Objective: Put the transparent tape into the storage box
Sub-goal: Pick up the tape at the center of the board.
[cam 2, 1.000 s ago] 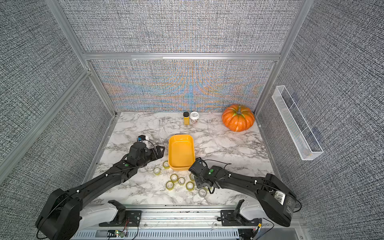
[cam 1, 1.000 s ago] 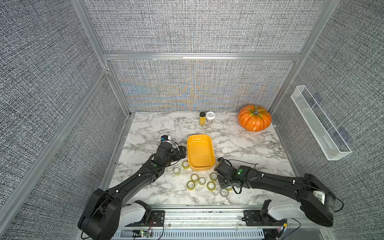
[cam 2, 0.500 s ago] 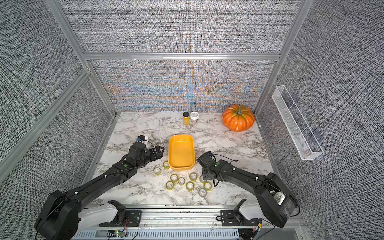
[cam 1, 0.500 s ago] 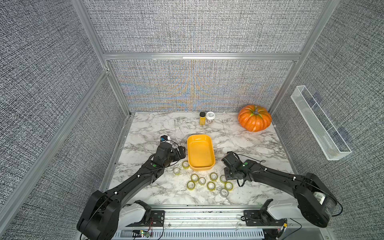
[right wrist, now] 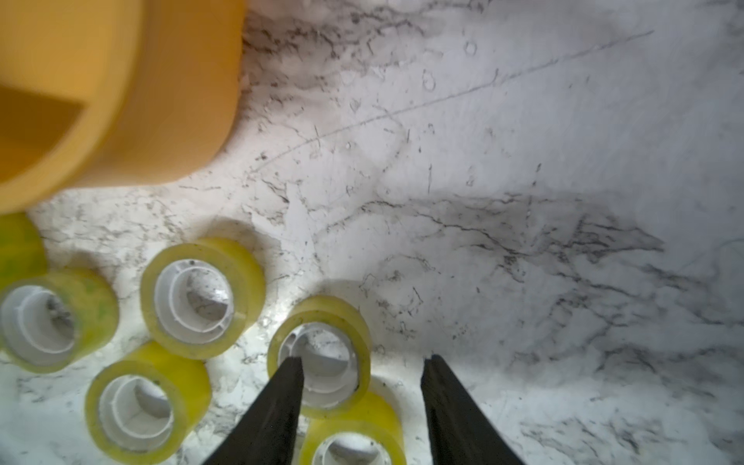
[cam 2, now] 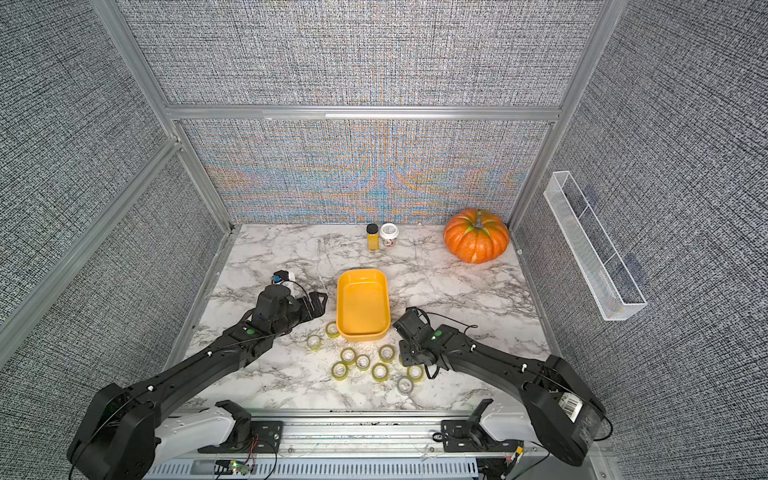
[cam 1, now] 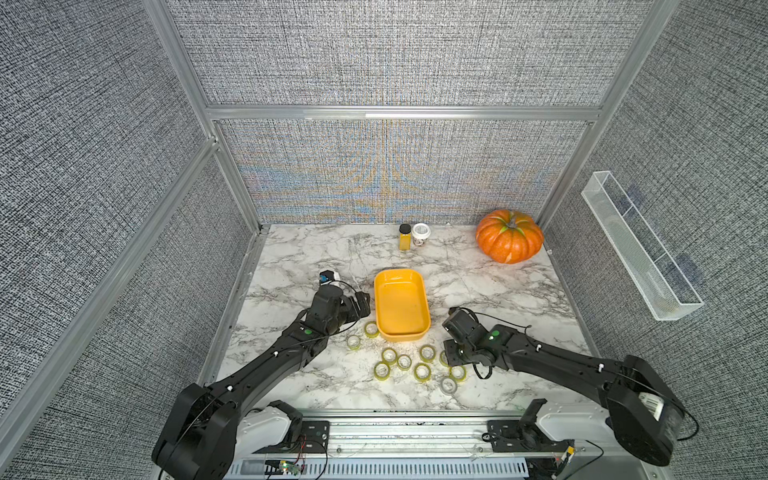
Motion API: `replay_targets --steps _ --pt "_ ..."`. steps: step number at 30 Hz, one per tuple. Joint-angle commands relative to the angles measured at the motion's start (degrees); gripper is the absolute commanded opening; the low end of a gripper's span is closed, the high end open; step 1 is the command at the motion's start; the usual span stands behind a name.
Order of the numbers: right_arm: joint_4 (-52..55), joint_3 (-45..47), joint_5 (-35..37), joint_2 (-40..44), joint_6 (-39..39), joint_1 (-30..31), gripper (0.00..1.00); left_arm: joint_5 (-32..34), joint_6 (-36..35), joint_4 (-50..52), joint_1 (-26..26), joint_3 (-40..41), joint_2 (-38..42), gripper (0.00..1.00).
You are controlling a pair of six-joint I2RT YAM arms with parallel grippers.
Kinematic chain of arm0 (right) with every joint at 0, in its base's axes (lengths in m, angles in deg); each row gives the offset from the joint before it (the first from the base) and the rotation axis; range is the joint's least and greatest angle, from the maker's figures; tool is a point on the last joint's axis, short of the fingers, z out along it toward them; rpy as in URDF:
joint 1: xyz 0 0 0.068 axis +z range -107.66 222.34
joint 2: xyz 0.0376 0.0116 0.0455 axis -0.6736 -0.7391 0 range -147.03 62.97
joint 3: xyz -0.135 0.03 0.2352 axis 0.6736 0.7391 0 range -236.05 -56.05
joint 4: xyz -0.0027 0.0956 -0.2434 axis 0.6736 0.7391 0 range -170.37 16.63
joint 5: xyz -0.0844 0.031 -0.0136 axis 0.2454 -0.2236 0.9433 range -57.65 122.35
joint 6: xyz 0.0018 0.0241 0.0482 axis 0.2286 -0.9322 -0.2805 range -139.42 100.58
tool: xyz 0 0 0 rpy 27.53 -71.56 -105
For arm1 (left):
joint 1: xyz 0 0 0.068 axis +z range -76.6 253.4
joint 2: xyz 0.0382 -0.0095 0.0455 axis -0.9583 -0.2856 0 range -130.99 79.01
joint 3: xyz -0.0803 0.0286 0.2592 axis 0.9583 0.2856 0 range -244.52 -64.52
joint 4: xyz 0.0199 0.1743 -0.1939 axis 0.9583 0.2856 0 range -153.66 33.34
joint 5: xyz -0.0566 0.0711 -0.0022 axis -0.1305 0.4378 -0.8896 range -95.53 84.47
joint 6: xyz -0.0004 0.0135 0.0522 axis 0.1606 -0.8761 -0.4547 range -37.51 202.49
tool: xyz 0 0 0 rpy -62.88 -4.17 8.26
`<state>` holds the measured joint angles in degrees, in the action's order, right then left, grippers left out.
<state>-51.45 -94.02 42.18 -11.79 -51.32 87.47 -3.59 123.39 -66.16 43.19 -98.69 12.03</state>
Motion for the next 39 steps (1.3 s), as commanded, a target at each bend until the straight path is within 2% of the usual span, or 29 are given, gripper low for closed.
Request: replay_targets --steps 1,6,10,17,21,26,29,39 --pt "0.1 0.5 1.1 -2.1 -1.8 0.2 0.53 -0.1 -0.3 -0.2 0.1 -0.4 -0.1 1.0" --pt "0.2 -0.3 3.7 -5.3 -3.1 0.0 0.53 0.3 -0.2 -0.2 0.0 0.0 0.9 1.0" --pt "2.8 -1.2 7.5 -6.8 -5.7 -3.6 0.53 0.4 -0.4 0.0 0.1 -0.1 1.1 1.0" --pt "2.1 -2.6 8.4 -1.4 -2.8 -9.2 0.54 0.2 -0.3 -0.2 0.0 -0.3 0.4 1.0" --pt "1.1 -3.5 4.3 1.4 0.7 -8.1 0.54 0.3 -0.3 -0.2 0.1 -0.3 0.2 1.0" --pt "0.1 -3.4 1.0 1.9 1.2 -2.5 0.54 1.0 -0.1 -0.1 0.0 0.0 0.1 1.0" --pt "-0.2 -3.0 1.5 -0.5 0.4 -0.7 0.54 0.8 0.0 -0.2 0.0 0.1 0.2 1.0" --pt "-3.2 -3.1 5.0 -8.2 1.1 -0.5 0.52 0.8 0.0 0.4 0.1 0.3 1.5 1.0"
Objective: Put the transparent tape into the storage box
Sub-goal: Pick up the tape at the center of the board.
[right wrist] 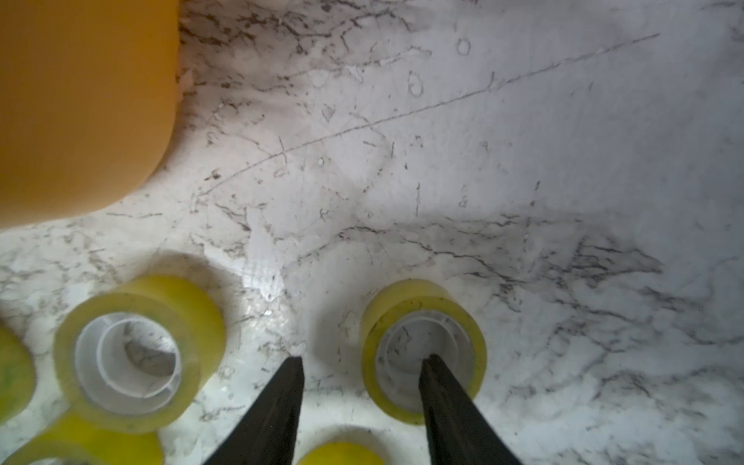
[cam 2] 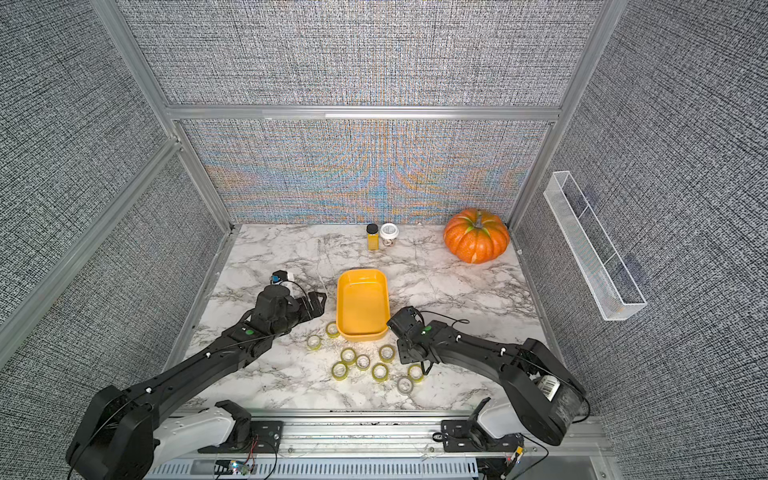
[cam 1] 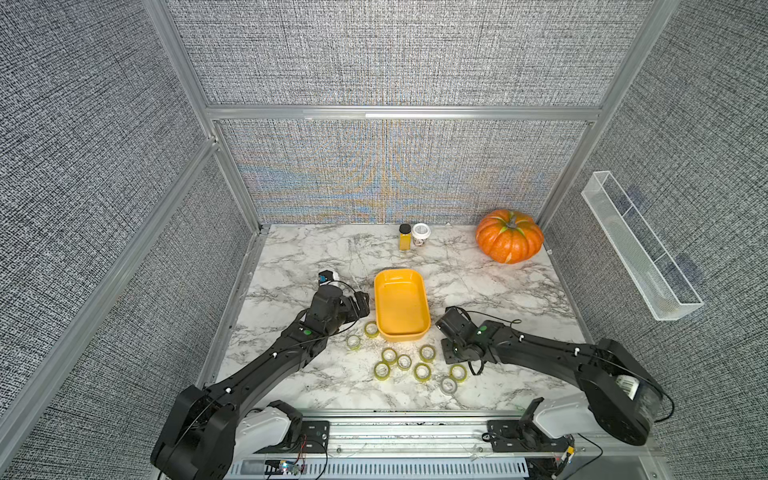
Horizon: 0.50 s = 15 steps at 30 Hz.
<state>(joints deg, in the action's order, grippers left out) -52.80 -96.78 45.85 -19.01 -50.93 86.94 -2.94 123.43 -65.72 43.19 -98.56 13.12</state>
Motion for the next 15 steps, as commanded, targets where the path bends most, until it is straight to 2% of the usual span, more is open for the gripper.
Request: replay_targets --steps 1,4,8,10,12,15 --pt "-2.4 -0.2 1.3 -1.5 0.9 0.0 0.51 0.3 -0.1 0.0 0.0 0.2 0.5 1.0" --pt "-3.6 1.4 1.1 -2.8 0.5 0.0 0.46 0.6 -0.2 0.3 0.0 0.2 0.5 1.0" --pt "-4.3 3.2 0.9 -2.2 -0.7 0.0 0.31 0.9 -0.3 0.6 0.0 -0.1 0.7 1.0" --pt "-3.7 3.4 1.3 -1.3 -1.3 0.0 0.14 1.1 -0.6 0.6 0.0 -0.1 0.7 1.0" --pt "-2.8 3.3 2.1 0.1 -1.6 0.0 0.04 1.0 -0.9 0.8 0.0 -0.4 0.6 1.0" --pt "-0.4 2.2 3.8 2.9 -2.0 0.0 0.0 0.9 -1.0 1.1 0.1 -0.7 0.7 1.0"
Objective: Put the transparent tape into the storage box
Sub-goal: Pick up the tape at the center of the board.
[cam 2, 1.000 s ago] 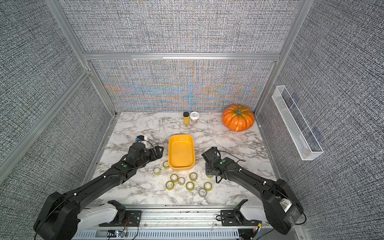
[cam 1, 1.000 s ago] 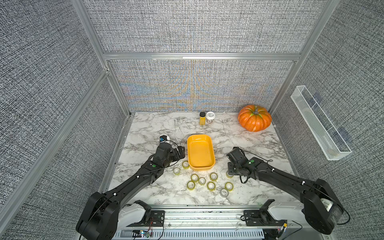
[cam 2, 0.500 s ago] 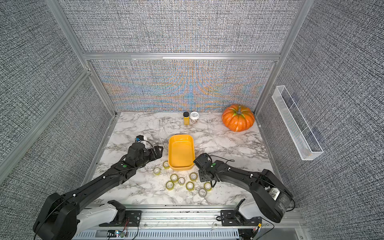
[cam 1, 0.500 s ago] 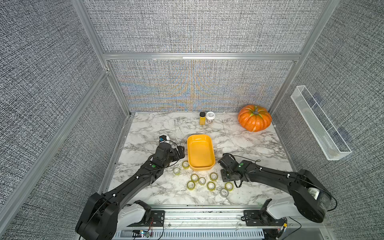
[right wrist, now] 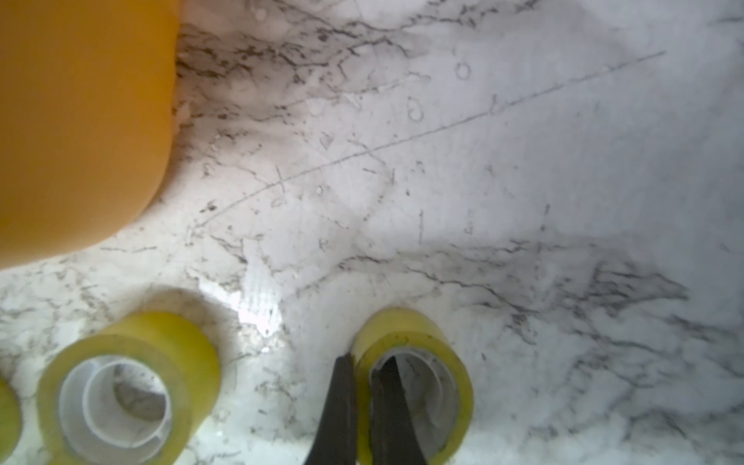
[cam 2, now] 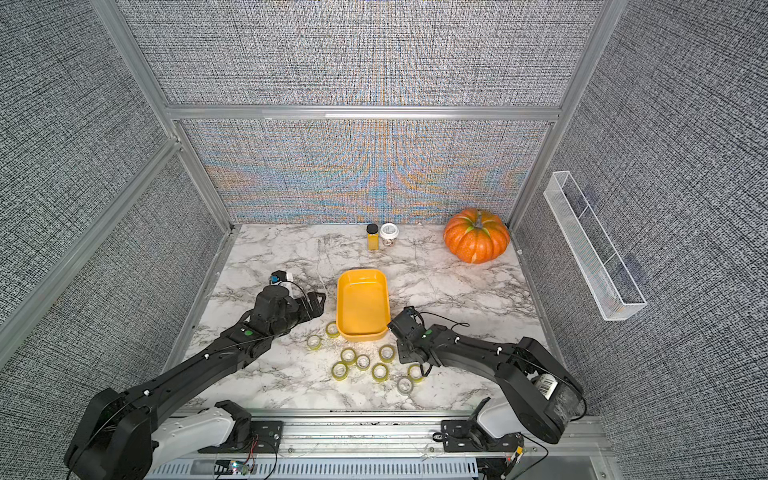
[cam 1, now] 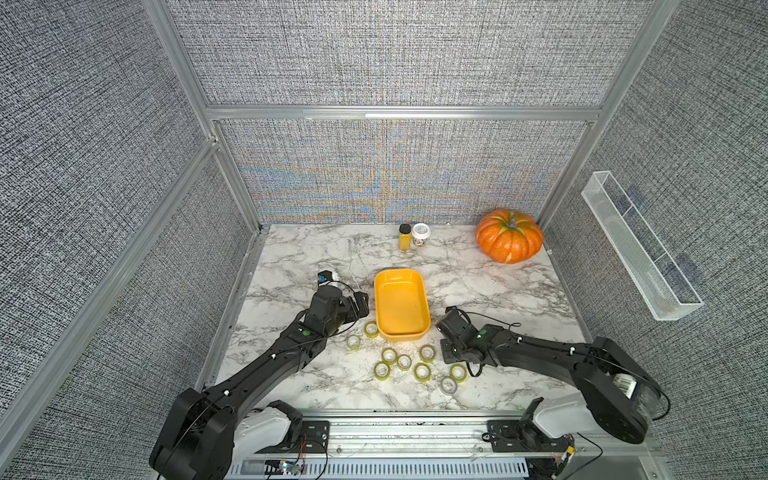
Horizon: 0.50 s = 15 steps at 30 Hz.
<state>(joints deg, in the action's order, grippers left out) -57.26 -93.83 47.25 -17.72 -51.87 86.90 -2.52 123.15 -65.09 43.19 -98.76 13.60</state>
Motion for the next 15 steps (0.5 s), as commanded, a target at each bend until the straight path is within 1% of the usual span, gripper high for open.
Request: replay_targets --steps 1,3,6,8,12,15 --pt "5.2 -1.5 3.0 2.8 -1.0 0.0 0.0 0.6 -0.7 0.8 0.0 -0.7 0.4 1.0" --pt "7.9 -3.7 3.9 5.1 -0.7 0.0 0.0 1.6 -0.7 1.7 0.1 -1.1 1.3 1.0" --pt "10.3 -7.7 3.0 8.2 0.8 -0.2 0.0 2.7 -1.1 1.9 0.0 -1.5 3.1 1.0" --pt "11.3 -12.7 2.3 9.3 2.2 -0.7 0.0 4.0 -1.2 1.8 0.1 -2.0 3.7 1.0" --pt "10.9 -20.7 0.8 8.1 5.4 -2.0 0.0 8.0 -2.5 2.6 0.1 -5.1 2.7 1.0" --pt "8.2 -25.6 -3.8 5.0 8.2 -3.9 0.0 10.1 -3.6 4.3 0.3 -9.0 0.0 1.0"
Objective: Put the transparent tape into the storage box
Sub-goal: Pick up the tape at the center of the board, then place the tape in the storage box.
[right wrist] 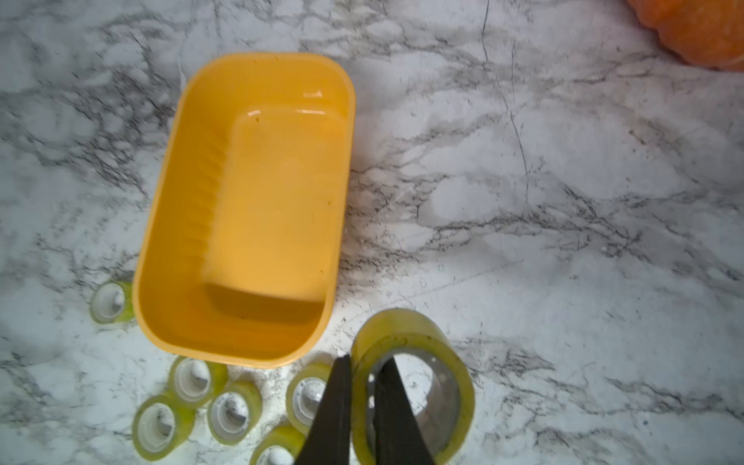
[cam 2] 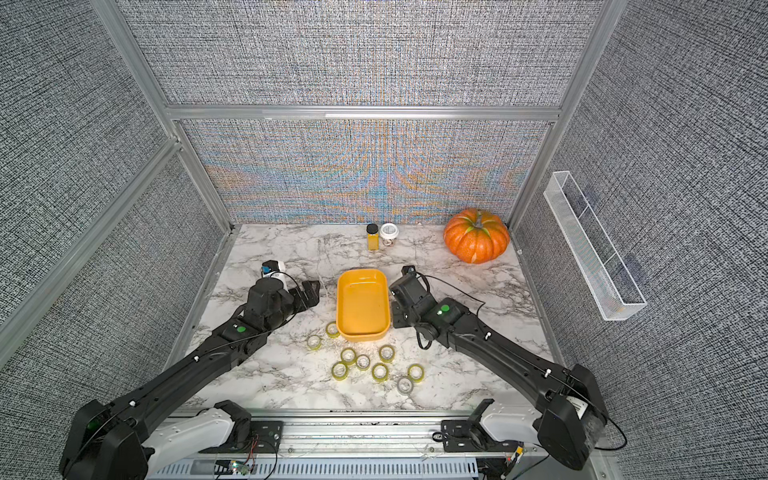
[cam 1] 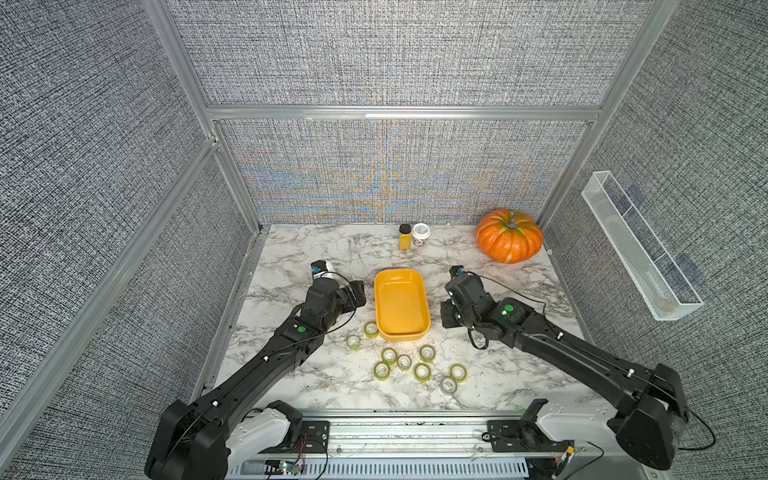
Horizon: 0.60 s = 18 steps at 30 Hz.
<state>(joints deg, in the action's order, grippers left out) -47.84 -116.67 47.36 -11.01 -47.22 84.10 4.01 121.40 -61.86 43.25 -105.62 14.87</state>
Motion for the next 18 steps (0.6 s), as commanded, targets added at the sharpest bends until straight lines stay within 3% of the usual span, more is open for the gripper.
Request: replay_targets --steps 1,5,9,15,16,18 --pt "-2.2 -4.5 -5.5 -3.5 4.4 -1.7 0.0 4.2 -1.8 1.6 0.5 -3.5 -2.6 1.0" --pt "-4.8 -10.7 -9.8 -12.1 6.7 -2.7 0.06 3.9 -1.0 1.1 2.2 -6.5 -7.8 1.0" --pt "-6.6 -17.0 -14.5 -22.8 7.3 -2.8 0.06 -1.1 0.7 0.5 6.6 -8.0 -12.2 1.0" --pt "-7.5 -23.7 -18.0 -35.4 7.1 -2.4 0.06 -4.0 1.7 1.0 12.0 -5.8 -12.0 1.0" --pt "-7.4 -24.6 -18.1 -36.9 7.2 -2.3 0.1 -4.2 1.8 1.1 12.2 -5.1 -11.3 1.0" --pt "-6.8 -26.0 -18.2 -39.0 7.4 -2.1 0.29 -5.3 1.9 1.1 12.3 -3.8 -10.2 1.0"
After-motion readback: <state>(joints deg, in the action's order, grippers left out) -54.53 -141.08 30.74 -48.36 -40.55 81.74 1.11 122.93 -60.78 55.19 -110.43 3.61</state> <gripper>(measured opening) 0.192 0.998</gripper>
